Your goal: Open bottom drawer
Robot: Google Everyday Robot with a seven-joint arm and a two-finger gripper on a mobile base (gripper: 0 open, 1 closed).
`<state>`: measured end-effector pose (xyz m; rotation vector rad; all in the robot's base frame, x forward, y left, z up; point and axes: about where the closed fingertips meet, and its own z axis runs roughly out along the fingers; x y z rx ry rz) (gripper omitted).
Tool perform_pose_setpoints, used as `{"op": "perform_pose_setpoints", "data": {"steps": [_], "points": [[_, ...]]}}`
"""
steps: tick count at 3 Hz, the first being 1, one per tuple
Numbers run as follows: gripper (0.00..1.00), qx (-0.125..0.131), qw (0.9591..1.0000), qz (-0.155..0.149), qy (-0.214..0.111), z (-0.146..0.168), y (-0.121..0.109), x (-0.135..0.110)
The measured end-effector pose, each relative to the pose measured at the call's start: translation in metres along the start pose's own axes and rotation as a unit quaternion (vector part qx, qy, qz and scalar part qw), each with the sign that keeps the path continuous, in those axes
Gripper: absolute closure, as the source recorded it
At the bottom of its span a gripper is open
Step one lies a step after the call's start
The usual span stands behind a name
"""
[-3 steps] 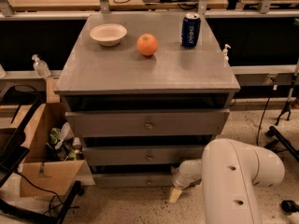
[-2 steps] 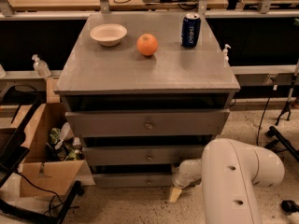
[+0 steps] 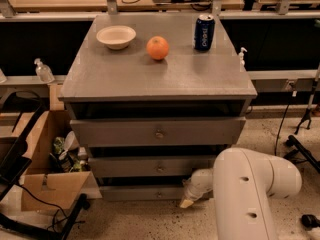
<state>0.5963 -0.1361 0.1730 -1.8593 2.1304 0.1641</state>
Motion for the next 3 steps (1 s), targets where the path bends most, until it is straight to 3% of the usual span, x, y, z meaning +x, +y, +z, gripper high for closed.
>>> {"op": "perform_pose_setpoints", "data": {"steps": [2, 3], "points": [[0.86, -0.063, 0.9970, 0.030, 0.035, -0.010, 0.010, 0.001], [1.00, -0.063, 0.9970, 0.030, 0.035, -0.014, 0.010, -0.001]]}}
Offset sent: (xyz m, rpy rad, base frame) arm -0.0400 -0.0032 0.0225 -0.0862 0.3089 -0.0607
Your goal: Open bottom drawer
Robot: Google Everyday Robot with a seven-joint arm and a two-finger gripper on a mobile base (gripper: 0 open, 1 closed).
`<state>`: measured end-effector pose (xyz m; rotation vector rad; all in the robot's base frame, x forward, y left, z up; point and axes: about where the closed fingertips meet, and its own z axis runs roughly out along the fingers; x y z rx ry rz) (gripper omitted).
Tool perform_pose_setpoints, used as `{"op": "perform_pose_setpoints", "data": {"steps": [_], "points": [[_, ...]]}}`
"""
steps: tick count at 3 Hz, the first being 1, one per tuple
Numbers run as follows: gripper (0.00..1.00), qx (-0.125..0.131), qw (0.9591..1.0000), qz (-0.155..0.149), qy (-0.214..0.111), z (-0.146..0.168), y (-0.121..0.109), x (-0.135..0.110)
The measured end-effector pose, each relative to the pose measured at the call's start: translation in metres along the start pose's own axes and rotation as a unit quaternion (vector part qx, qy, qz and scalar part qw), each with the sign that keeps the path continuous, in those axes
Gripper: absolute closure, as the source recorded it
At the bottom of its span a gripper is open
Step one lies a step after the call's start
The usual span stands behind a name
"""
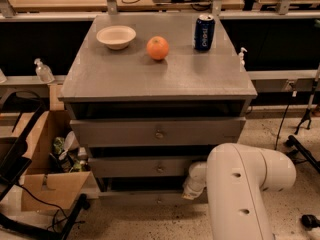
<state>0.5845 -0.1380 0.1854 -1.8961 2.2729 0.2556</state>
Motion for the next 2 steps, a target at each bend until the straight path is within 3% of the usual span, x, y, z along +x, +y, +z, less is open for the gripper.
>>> {"op": "perform_pose_setpoints", "data": {"steps": [2], "points": [[1.00, 0.000, 1.0000, 0.000, 0.000, -0.0029, 0.0001, -0.0007]]}}
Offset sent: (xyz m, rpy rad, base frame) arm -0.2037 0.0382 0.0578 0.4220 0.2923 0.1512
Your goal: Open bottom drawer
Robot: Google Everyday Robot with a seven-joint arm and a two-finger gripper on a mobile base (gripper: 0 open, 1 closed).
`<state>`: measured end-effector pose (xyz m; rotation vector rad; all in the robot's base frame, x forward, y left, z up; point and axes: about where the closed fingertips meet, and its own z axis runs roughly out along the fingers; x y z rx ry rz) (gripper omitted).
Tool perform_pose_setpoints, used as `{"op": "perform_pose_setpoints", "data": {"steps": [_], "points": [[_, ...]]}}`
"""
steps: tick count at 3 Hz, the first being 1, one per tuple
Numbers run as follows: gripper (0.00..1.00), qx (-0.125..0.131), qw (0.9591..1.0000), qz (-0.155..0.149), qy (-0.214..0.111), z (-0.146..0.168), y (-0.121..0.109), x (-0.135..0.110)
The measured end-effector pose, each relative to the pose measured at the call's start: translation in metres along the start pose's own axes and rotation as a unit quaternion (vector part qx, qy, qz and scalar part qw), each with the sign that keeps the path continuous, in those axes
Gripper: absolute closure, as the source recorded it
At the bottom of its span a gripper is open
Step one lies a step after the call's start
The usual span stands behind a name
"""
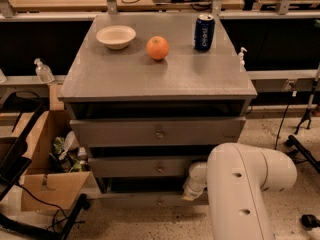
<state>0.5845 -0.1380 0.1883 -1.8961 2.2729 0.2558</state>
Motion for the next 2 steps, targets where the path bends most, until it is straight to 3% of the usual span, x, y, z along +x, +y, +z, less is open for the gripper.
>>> {"op": "perform_pose_setpoints", "data": {"steps": [1, 2], "points": [[1.00, -0.016, 0.9996, -0.014, -0.019, 0.0002, 0.0153, -0.0037], [1.00, -0.016, 0.9996, -0.014, -0.019, 0.0002, 0.0153, -0.0038]]}}
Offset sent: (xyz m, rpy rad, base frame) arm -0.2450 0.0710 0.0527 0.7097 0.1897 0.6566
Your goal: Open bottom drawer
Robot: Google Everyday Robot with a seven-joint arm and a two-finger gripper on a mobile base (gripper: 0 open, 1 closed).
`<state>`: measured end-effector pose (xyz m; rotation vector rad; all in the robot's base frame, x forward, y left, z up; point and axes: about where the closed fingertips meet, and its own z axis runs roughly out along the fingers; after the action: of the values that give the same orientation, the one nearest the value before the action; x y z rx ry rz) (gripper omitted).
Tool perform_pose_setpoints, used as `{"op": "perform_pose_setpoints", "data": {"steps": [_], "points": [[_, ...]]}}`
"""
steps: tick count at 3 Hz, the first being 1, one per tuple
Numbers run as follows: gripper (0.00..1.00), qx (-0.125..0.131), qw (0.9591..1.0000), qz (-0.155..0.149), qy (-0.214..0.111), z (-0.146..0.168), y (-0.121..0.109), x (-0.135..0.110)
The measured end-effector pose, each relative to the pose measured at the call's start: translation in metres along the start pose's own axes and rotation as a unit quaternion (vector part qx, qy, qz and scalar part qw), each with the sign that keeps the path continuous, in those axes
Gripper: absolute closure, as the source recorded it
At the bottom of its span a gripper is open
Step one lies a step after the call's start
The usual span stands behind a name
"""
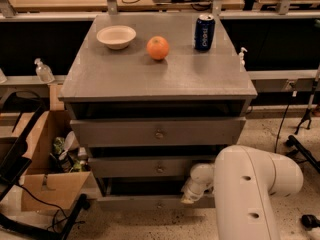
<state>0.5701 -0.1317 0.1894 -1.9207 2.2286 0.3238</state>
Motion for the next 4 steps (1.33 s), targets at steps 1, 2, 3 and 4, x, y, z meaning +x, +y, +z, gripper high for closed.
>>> {"op": "perform_pose_setpoints", "data": {"steps": [1, 2, 3, 4], "points": [[1.00, -0.015, 0.9994, -0.021, -0.022, 0.0009, 0.0152, -0.0054], [1.00, -0.015, 0.9994, -0.021, -0.022, 0.0007, 0.0152, -0.0055], [1.00, -0.015, 0.9994, -0.021, -0.022, 0.0005, 0.0152, -0.0055], [1.00, -0.015, 0.9994, -0.021, -0.022, 0.0005, 0.0152, -0.0055]]}}
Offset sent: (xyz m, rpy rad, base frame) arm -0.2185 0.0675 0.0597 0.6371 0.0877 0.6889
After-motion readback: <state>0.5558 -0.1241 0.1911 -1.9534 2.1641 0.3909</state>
